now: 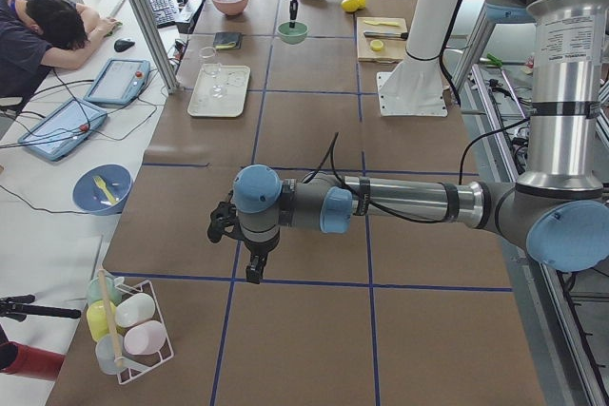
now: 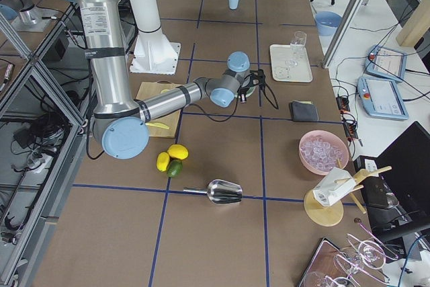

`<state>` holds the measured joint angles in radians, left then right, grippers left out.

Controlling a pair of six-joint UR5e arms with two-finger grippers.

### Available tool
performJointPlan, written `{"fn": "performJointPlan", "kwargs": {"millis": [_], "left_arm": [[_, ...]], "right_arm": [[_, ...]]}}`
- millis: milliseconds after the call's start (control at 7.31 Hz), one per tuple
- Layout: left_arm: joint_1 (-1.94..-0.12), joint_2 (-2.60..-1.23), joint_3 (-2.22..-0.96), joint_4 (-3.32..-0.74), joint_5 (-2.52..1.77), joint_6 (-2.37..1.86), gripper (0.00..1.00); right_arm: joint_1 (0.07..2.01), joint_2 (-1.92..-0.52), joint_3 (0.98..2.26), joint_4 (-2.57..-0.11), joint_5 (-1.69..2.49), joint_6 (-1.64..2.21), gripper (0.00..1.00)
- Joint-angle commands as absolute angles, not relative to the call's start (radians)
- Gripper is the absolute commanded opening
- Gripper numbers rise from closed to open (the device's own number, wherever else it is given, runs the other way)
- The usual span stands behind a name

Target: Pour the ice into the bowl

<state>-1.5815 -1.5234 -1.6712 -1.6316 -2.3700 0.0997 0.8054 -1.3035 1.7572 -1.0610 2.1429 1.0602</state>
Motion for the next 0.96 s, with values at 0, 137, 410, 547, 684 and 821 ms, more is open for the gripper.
{"fn": "performJointPlan", "kwargs": {"millis": [0,137,410,547,684,821], "left_arm": [[-1.582,-1.523,-1.672,-1.632,-2.370,0.100,1.00],[-1.582,-1.523,-1.674,-1.632,-2.370,0.100,1.00],[-1.582,-1.523,-1.674,-1.632,-2.370,0.100,1.00],[-1.582,-1.523,-1.674,-1.632,-2.370,0.100,1.00],[-1.582,-1.523,-1.674,-1.632,-2.370,0.100,1.00],[-1.582,-1.523,-1.674,-1.632,-2.370,0.100,1.00]], "right_arm": [[0.686,-1.150,1.749,-1.193,2.074,1.212,0.00],[0.620,-1.059,1.743,-1.297,1.993,1.262,0.00],[0.539,-0.872,1.621,-1.394,1.918,1.365,0.00],[0.516,-0.800,1.535,-1.391,1.875,1.385,0.00],[0.497,-0.757,1.473,-1.388,1.853,1.406,0.00],[0.477,-0.756,1.465,-1.387,1.850,1.407,0.00]]}}
